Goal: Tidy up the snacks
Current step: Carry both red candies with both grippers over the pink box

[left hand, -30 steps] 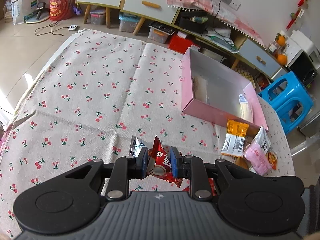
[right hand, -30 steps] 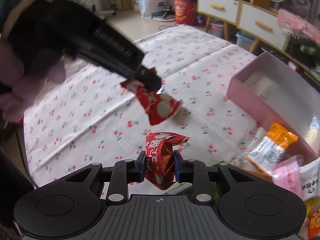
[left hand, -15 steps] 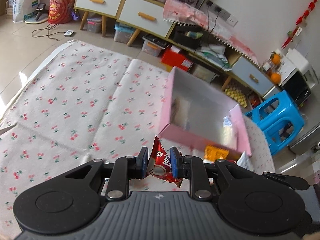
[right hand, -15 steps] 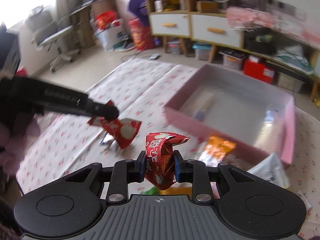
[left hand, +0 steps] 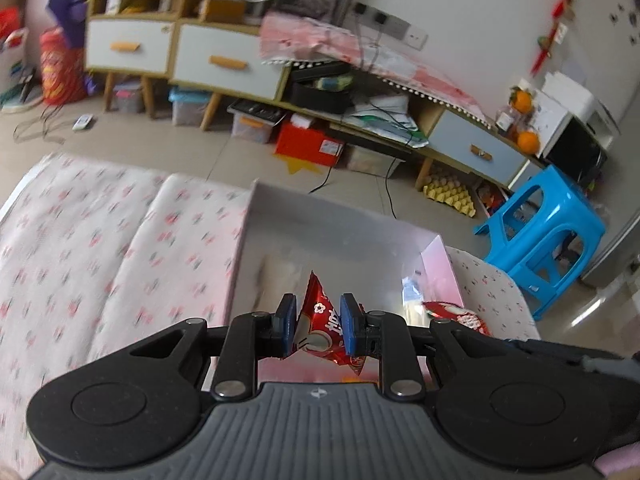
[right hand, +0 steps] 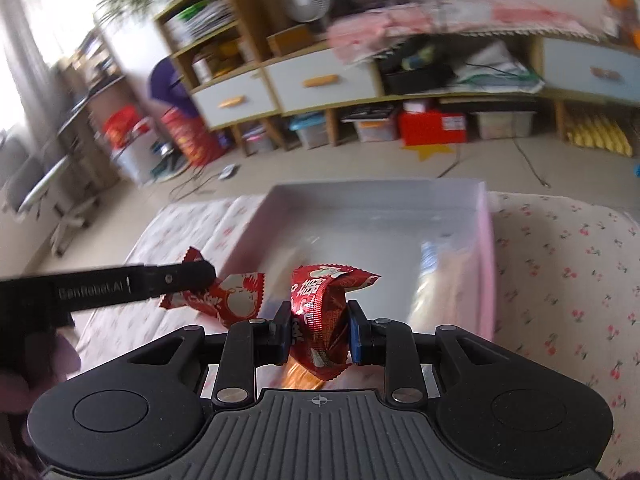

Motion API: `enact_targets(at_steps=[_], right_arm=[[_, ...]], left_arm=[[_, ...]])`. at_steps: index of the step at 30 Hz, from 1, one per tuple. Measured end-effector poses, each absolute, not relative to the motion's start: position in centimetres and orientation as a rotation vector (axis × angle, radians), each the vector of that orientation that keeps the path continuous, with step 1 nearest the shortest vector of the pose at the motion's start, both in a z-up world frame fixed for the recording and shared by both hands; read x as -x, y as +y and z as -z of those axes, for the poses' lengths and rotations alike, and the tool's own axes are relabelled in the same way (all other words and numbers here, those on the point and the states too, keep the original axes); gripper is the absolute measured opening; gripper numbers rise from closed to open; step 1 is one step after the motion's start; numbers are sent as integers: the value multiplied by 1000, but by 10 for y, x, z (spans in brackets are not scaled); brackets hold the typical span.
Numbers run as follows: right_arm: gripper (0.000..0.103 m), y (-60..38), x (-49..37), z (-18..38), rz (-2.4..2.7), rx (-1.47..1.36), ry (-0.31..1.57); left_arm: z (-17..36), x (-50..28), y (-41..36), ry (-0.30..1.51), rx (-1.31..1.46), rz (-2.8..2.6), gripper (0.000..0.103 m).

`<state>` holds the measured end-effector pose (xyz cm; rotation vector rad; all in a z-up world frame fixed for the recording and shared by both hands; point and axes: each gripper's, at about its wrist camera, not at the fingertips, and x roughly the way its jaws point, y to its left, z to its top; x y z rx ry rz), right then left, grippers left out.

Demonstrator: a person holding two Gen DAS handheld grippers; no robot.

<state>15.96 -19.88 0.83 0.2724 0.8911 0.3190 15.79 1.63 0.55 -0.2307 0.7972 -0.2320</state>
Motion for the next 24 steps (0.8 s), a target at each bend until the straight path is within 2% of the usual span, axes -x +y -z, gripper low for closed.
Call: enact_targets(at_steps=[10, 24], right_arm=[[26, -216, -223, 24, -261, -328, 913], [28, -228, -267, 55, -215, -317, 929]], left_arm=[[23, -210, -6, 767, 155, 256, 21], [39, -233, -17, 732, 87, 285, 22]])
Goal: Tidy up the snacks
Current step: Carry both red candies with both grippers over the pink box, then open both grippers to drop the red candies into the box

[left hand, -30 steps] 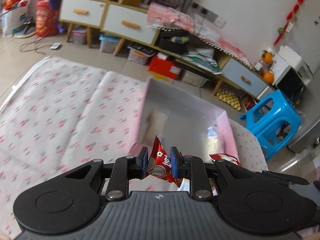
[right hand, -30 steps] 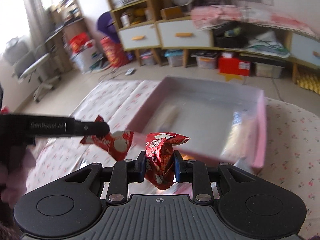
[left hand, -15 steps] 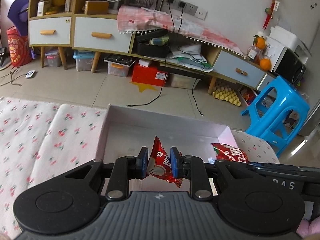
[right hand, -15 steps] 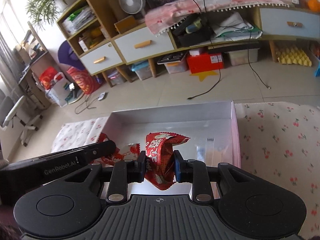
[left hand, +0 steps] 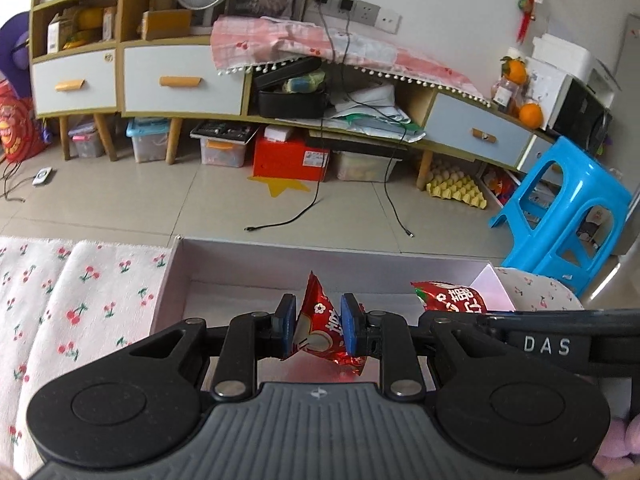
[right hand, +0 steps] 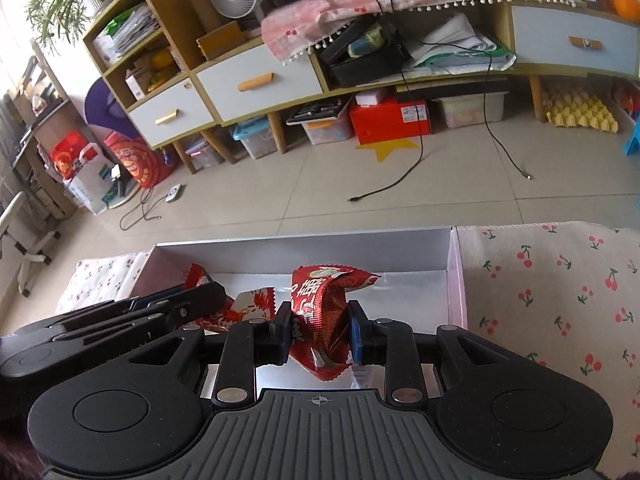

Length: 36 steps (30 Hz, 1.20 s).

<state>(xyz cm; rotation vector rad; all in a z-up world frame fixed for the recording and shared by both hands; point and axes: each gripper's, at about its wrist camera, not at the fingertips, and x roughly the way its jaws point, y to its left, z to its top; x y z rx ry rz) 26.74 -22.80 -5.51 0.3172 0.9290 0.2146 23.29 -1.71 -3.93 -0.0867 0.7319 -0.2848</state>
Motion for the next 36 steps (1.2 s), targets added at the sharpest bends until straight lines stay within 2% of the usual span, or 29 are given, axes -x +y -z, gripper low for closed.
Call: enact_targets(at_steps=[3, 5, 6, 8, 11, 15, 18, 21, 24, 26, 28, 31, 36], right_arm=[[31, -228, -271, 56, -223, -318, 930], [40, -227, -272, 56, -221, -316, 932], [47, -227, -271, 56, -219, -320, 932], [52, -229, -270, 54, -220, -334, 922], [52, -230, -269, 50, -218, -328, 919], [52, -232, -264, 40, -212, -326, 918], [62, -233, -257, 28, -212, -333, 908], [63, -234, -247, 15, -219, -326, 897], [69, -236, -236, 2, -224, -327, 888], [70, -237, -229, -6, -224, -332, 882], [71, -237, -222, -13, -224, -333, 880], [79, -236, -207, -24, -224, -322, 873], [84, -231, -178, -35, -240, -295, 867]], left_arm=[[40, -234, -17, 729, 71, 282, 24], [39, -235, -16, 726, 63, 267, 26], [39, -236, -16, 726, 63, 263, 29], [38, -236, -14, 729, 73, 270, 42], [36, -234, -11, 729, 76, 260, 52], [33, -232, -9, 742, 73, 257, 58], [27, -226, -6, 747, 73, 255, 67], [19, -218, -5, 733, 72, 235, 73], [11, -208, -4, 730, 64, 237, 81], [6, -201, -5, 726, 59, 235, 88], [3, -194, -5, 728, 56, 235, 91], [-2, -184, -7, 735, 42, 230, 95], [-5, -163, -8, 753, 11, 210, 99]])
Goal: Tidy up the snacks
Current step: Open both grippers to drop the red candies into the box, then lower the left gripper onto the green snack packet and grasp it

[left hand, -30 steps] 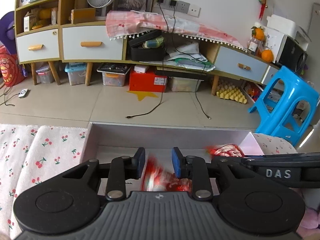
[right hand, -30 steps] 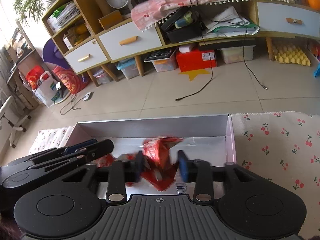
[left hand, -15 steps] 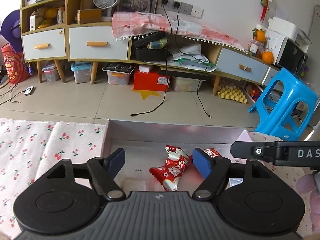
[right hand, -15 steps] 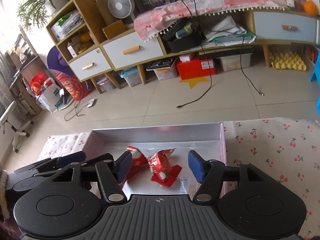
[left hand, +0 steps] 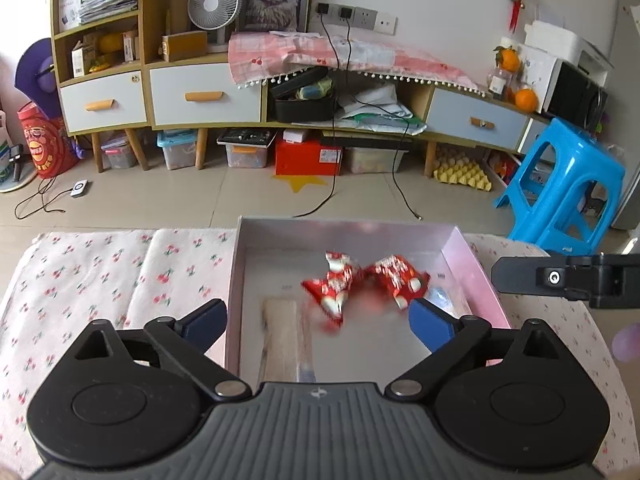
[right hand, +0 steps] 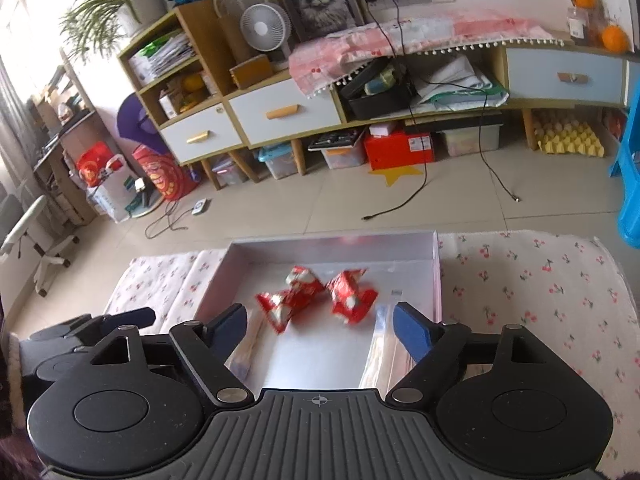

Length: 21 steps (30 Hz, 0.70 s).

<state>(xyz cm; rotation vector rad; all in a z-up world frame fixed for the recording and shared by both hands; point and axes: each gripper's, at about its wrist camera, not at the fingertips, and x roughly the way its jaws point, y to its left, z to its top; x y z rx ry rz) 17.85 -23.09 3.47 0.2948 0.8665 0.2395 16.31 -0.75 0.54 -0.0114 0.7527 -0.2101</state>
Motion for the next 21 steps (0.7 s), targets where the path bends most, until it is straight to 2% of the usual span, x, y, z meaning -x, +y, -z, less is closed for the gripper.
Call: enact_targets(at_steps=[15, 21], right_arm=[[88, -210, -91, -37, -246, -191, 921], [89, -206, -57, -21, -243, -172, 953]], left_arm=[[-17, -93, 8, 818, 58, 144, 102], [-3, -61, 5, 824, 55, 152, 102]])
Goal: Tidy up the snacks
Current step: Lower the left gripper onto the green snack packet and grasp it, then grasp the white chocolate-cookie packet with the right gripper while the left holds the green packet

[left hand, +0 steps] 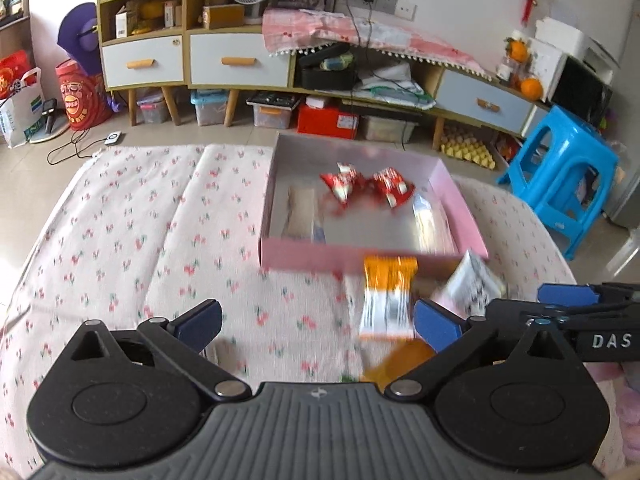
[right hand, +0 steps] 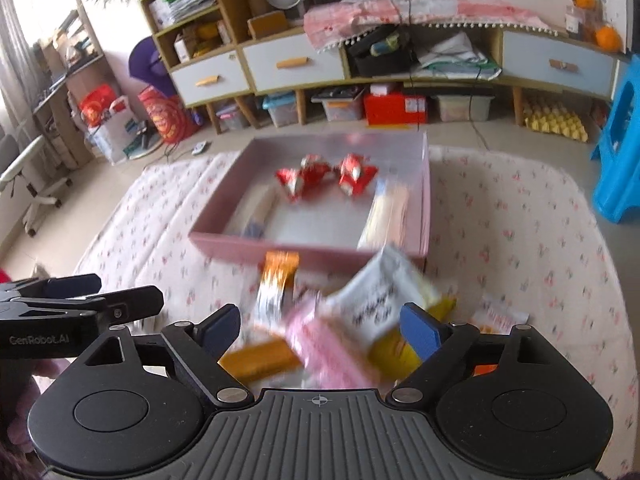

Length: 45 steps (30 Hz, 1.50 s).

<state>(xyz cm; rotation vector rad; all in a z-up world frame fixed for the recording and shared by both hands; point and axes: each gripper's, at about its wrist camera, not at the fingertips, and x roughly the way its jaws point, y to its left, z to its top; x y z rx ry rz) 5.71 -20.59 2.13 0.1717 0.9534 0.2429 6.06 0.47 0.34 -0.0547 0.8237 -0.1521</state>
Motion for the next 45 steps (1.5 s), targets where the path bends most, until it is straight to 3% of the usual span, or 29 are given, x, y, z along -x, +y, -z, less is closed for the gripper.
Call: enact_targets(at_steps=[12, 21, 36, 39, 45], right_arm=[[89, -202, -14, 14, -321, -64, 1058], [89, -195, -10, 29, -292, -25, 1164], [86, -185, -7, 37, -318, 76, 1153], [76, -181, -6, 39, -319, 113, 1140], [46, -178, -6, 43, -309, 162, 1139]], left_arm=[[24, -31, -12, 872, -47, 282, 102], [38, -20, -18, 911, -62, 319, 95], [49, -23, -11, 988, -17, 341, 60], [50, -25, -8, 1007, -4, 345, 48], [48, -27, -2, 1013, 17, 343, 41]])
